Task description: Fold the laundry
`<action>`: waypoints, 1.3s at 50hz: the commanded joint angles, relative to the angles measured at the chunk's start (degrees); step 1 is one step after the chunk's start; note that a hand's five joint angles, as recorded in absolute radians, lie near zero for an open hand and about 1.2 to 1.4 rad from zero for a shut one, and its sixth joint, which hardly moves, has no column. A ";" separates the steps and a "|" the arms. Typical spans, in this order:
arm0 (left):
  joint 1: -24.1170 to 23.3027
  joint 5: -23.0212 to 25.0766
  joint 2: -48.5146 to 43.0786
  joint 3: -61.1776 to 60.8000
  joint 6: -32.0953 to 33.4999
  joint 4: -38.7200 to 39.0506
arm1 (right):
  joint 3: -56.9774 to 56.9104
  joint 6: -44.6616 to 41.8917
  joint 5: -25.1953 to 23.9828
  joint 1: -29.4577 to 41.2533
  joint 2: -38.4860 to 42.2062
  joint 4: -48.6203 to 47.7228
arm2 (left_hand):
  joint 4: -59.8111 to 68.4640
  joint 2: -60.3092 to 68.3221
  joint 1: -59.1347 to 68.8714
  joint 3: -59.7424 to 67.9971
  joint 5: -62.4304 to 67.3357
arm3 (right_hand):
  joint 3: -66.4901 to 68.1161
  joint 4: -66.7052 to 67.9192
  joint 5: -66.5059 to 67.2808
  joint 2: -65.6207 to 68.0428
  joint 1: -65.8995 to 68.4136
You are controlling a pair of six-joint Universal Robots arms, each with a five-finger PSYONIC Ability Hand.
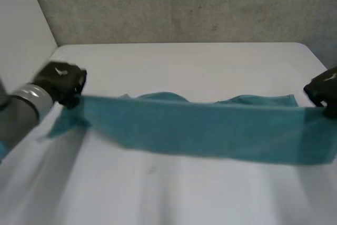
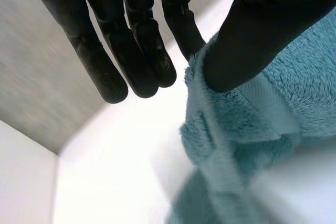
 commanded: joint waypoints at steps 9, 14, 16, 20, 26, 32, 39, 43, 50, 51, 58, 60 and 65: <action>-1.32 -3.42 -16.55 35.86 5.81 22.26 | -33.45 13.75 14.25 9.22 13.76 -31.00 | 11.47 11.28 14.07 11.69 15.08 | 12.26 11.66 14.13 12.56 23.95; -1.58 -4.04 -9.77 33.07 4.84 40.16 | -26.82 18.35 13.46 9.14 1.37 -45.45 | 11.47 11.28 14.07 11.69 15.08 | 12.26 11.66 14.13 12.56 23.95; -1.24 -3.69 -7.76 29.13 3.53 39.91 | -20.49 18.44 11.00 8.96 -2.06 -46.33 | 11.47 11.28 14.07 11.69 15.08 | 12.26 11.66 14.13 12.56 23.95; -0.97 -2.19 -5.73 23.06 1.50 38.94 | -13.28 18.96 8.71 9.22 -2.77 -46.25 | 11.47 11.28 14.07 11.69 15.08 | 12.26 11.66 14.13 12.56 23.95; 0.17 1.23 -4.93 8.47 0.97 38.50 | -0.01 19.05 7.48 9.49 -2.86 -45.98 | 11.47 11.28 14.07 11.69 15.08 | 12.26 11.66 14.13 12.56 23.95; 0.61 4.31 -6.51 -5.77 1.15 39.29 | 10.29 19.14 7.21 9.31 -2.42 -46.07 | 11.47 11.28 14.07 11.69 15.08 | 12.26 11.66 14.13 12.56 23.95; 0.87 4.23 -13.80 -12.46 1.24 38.85 | 17.75 19.23 6.69 9.23 4.42 -46.69 | 11.47 11.28 14.07 11.69 15.08 | 12.26 11.66 14.13 12.56 23.95; 1.14 4.23 -15.74 -13.17 1.32 38.76 | 19.69 19.23 6.60 8.87 5.14 -46.78 | 11.47 11.28 14.07 11.69 15.08 | 12.26 11.66 14.13 12.56 23.95; 1.58 4.67 -16.71 -13.79 1.50 38.14 | 19.34 19.32 6.60 6.68 5.05 -46.51 | -5.18 -5.37 -2.58 -4.95 -1.57 | 12.26 11.66 14.13 12.56 23.95; 1.67 4.67 -16.88 -13.70 1.50 38.14 | 19.34 19.32 6.60 6.68 5.05 -46.51 | -11.16 -11.35 -8.56 -10.93 -7.55 | 12.26 11.66 14.13 12.56 23.95; 2.63 4.67 -18.55 -11.94 1.32 38.32 | 18.82 19.23 6.69 2.55 4.96 -46.34 | -29.05 -29.23 -26.45 -28.82 -25.43 | 12.26 11.66 14.13 12.56 23.95; 2.72 4.67 -19.08 -11.59 1.32 38.58 | 18.73 19.14 6.69 2.37 5.05 -46.34 | -28.88 -29.07 -26.28 -28.66 -25.27 | 12.26 11.66 14.13 12.56 23.95; 2.90 4.40 -22.32 -9.57 1.50 38.94 | 18.73 19.23 6.69 1.84 5.22 -46.51 | -28.55 -28.74 -25.95 -28.32 -24.93 | 12.26 11.66 14.13 12.56 23.95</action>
